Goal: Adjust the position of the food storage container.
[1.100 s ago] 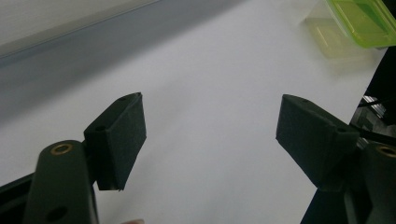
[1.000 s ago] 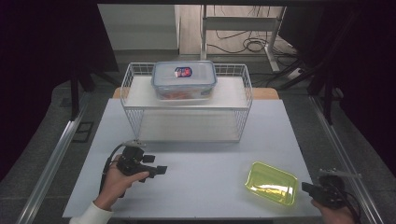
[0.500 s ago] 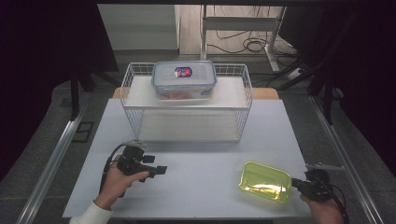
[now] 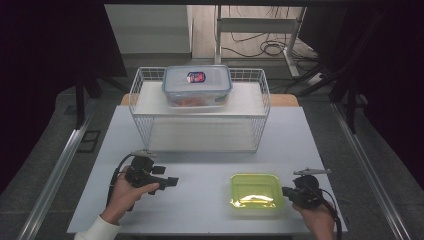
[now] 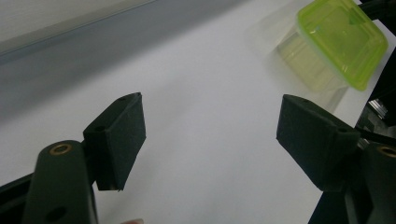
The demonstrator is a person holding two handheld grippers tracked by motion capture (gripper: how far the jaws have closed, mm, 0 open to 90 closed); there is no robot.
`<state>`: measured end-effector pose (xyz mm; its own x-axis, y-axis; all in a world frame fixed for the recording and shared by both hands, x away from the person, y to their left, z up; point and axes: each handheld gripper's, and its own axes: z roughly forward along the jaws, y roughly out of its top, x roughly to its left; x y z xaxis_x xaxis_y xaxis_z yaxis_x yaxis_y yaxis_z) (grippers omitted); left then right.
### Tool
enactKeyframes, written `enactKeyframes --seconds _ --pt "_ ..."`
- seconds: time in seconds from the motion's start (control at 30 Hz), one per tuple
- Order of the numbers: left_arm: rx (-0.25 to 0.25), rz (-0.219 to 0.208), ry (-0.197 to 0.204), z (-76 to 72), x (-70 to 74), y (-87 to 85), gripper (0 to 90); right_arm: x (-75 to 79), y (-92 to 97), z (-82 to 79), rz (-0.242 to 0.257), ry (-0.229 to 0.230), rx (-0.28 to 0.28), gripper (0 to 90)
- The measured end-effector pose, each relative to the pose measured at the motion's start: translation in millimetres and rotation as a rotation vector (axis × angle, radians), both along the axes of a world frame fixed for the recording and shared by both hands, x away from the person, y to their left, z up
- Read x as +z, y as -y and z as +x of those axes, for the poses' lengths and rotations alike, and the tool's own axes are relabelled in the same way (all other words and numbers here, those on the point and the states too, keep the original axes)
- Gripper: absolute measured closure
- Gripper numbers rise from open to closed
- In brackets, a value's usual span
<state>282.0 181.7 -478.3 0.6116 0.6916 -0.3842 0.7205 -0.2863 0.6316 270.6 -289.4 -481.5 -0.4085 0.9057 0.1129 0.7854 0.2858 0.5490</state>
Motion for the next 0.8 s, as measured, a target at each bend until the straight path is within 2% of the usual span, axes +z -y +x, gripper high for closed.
enactKeyframes --seconds 0.27,0.4,0.8 --pt "0.003 0.001 -0.001 1.0 -1.1 -0.3 23.5 -2.8 -44.2 6.2 -0.005 -0.004 0.095 89.1" --pt "0.005 0.001 0.002 1.1 -0.9 -1.0 23.4 -4.7 -62.4 3.3 -0.004 -0.009 0.15 89.1" --pt "0.002 0.006 -0.001 1.5 -1.8 0.2 23.2 -7.5 -92.4 2.4 0.006 -0.003 0.236 89.0"
